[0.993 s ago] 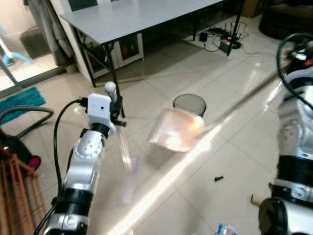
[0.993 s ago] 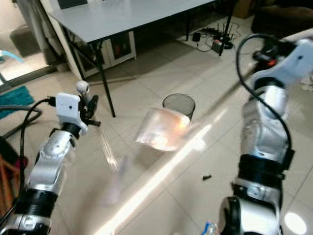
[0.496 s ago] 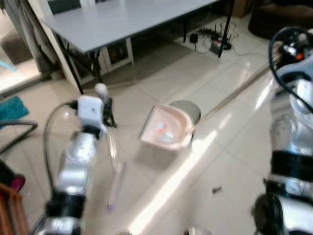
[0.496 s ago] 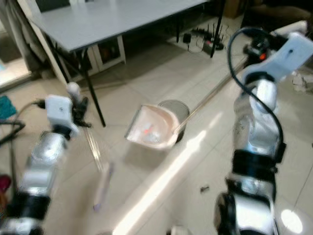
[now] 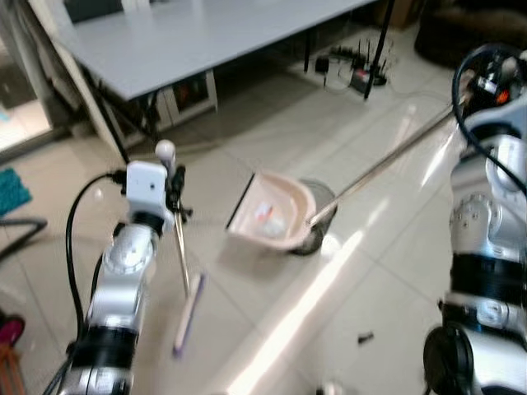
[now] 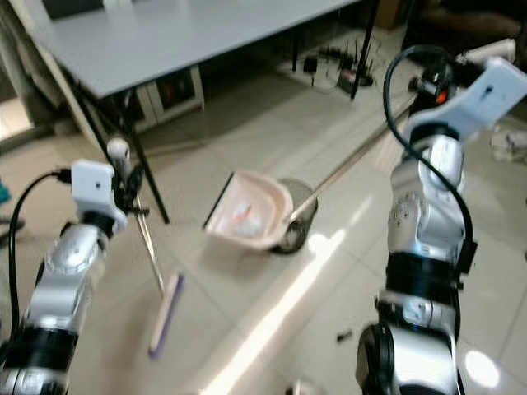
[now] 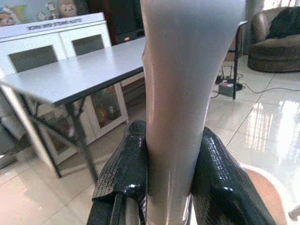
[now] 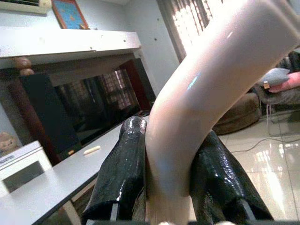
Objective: Sweep floor
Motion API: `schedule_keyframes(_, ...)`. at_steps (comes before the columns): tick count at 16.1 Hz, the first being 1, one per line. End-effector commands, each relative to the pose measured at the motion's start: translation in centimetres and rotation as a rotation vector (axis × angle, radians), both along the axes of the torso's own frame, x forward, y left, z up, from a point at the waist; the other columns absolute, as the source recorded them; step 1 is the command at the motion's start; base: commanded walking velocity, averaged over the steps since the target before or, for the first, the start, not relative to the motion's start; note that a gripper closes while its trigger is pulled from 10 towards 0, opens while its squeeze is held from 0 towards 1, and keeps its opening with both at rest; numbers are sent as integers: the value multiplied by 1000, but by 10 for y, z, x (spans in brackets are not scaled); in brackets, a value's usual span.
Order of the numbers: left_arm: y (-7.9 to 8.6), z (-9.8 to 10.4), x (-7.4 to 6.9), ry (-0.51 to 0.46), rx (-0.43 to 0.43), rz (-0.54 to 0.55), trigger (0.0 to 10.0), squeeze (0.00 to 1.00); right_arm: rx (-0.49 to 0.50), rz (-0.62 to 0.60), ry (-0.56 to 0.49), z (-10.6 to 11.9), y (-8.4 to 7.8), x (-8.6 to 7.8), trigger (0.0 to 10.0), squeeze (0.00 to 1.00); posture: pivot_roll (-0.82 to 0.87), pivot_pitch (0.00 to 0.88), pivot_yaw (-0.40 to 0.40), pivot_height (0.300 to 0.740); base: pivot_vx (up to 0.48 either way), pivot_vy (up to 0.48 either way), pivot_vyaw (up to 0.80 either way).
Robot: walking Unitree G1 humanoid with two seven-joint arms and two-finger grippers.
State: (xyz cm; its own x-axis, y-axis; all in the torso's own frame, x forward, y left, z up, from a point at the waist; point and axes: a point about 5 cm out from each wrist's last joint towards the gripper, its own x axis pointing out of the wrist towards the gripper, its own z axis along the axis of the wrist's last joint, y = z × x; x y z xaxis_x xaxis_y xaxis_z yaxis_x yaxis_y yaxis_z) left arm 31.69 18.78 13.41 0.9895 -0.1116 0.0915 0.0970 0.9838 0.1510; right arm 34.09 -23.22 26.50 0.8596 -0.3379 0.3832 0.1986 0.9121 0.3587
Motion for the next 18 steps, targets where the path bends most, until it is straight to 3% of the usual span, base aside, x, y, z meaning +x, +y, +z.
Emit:
schedule_keyframes(1,-8,12,4,-49,3,-27,10000,0,10,-19,-59,12,-5,-4,10000,0,23,38,46,740,480,0,-488)
schedule_keyframes(5,-9,9,2,-39,4,-36,10000,0,11,-33,-53,10,-8,-8,10000,0,8,48,59,740,480,0,-800)
schedule_keyframes(18,-7,5,3,-30,9,-41,10000,0,-26,-14,-47,8,-4,-10,10000,0,-2,25,62,740,480,0,0)
